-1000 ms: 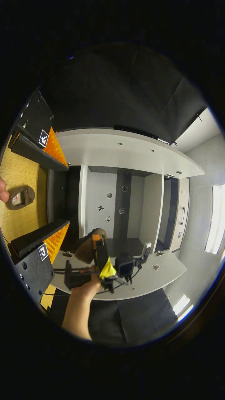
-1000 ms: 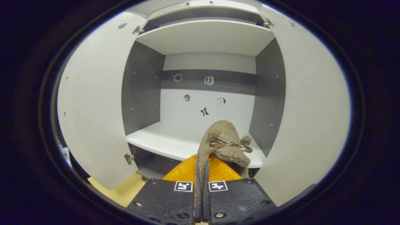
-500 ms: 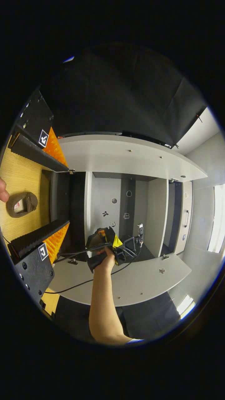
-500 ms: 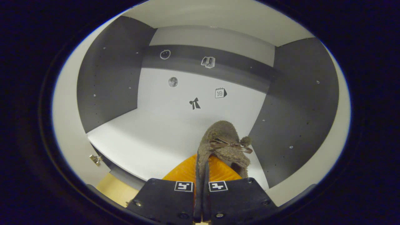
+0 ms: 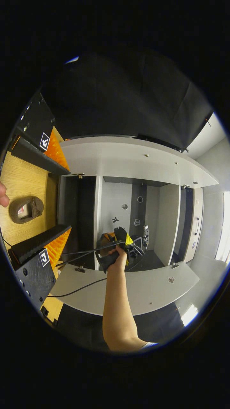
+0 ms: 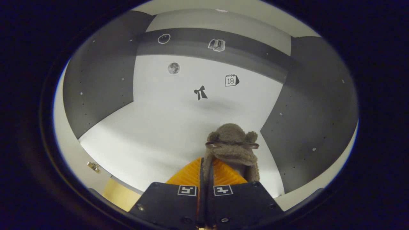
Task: Grab one shoe with the right hand and put it into the shoe cabinet, grab the other shoe with the left hand and put it into the shoe cabinet; then close the right door with the right hand and the left door with the left hand.
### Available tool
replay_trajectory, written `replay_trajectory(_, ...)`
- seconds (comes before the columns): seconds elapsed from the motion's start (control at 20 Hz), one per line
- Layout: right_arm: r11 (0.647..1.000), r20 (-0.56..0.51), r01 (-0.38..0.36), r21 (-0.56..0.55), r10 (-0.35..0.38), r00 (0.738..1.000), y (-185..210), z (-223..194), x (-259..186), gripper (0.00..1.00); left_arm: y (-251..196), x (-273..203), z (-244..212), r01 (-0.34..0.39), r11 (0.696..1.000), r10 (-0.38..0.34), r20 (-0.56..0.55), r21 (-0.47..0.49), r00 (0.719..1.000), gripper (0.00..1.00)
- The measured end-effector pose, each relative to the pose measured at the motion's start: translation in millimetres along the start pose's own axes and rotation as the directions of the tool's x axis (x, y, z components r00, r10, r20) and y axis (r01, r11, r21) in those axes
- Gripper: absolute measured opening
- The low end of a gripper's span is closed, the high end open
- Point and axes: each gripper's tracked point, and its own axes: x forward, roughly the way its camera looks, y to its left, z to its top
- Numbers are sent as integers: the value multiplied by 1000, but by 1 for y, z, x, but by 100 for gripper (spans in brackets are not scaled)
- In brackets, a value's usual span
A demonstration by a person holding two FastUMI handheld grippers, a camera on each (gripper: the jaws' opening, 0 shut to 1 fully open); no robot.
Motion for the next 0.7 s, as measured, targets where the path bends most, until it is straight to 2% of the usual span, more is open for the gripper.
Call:
replay_trajectory(0.3, 1000, 31, 14, 2, -14, 999, -2, 8, -9, 17, 2, -2, 2, 1, 1000, -1, 14, -5, 1000, 95)
replay_trajectory(0.35, 1000, 33, 11, -9, -11, 999, -1, 9, -13, 21, 3, -2, 2, -1, 1000, 1, 14, -8, 1000, 95)
replay_trajectory(0.4, 1000, 32, 5, -17, -4, 999, -1, 10, -19, 33, 4, -2, 2, -1, 1000, 2, 14, -11, 1000, 95)
replay_trajectory(0.45, 1000, 34, -17, -21, 18, 999, 3, 9, -28, 31, 4, -1, 2, -1, 1000, 1, 14, -13, 1000, 95)
replay_trajectory(0.55, 998, 66, -62, -2, 62, 996, 6, 13, -52, 38, 5, -1, 5, 1, 1000, 0, 21, -15, 1000, 95)
replay_trajectory(0.6, 997, 97, -79, 9, 78, 992, 5, 18, -67, 46, 5, -1, 6, 1, 1000, -1, 24, -14, 1000, 95)
replay_trajectory(0.65, 996, 127, -93, 15, 90, 988, 4, 20, -81, 48, 4, -2, 6, 2, 1000, -2, 25, -15, 1000, 95)
replay_trajectory(0.7, 995, 158, -97, 11, 94, 983, 0, 23, -97, 41, 3, -1, 7, 5, 1000, -5, 26, -16, 1000, 95)
